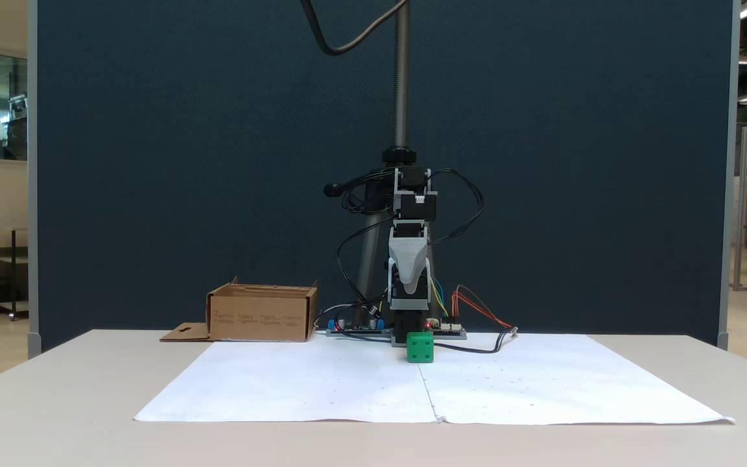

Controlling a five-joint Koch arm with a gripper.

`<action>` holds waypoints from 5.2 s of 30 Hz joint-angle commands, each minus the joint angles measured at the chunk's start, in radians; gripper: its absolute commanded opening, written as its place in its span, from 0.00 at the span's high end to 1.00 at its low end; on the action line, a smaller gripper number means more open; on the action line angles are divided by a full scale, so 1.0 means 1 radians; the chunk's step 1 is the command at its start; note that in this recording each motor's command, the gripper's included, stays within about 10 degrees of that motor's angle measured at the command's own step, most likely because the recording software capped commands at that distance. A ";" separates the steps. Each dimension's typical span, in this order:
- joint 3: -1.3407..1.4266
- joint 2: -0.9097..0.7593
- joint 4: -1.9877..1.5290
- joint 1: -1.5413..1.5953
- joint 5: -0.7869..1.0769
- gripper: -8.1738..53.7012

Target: Grasp a green dice and put it in the bin.

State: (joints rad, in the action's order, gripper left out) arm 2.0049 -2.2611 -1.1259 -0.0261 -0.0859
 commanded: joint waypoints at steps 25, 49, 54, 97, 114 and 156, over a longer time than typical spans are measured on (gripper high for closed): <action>0.265 -0.103 0.173 0.097 -0.074 0.15; 0.314 -0.017 0.256 0.107 -0.092 0.16; 0.342 0.002 0.284 0.118 -0.103 0.16; 0.396 0.330 0.431 0.158 -0.132 0.16; 0.396 0.393 0.456 0.167 -0.130 0.20; 0.396 0.439 0.491 0.118 -0.127 0.38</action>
State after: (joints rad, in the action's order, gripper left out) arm 2.4037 -1.8132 -0.6381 0.0874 -0.1595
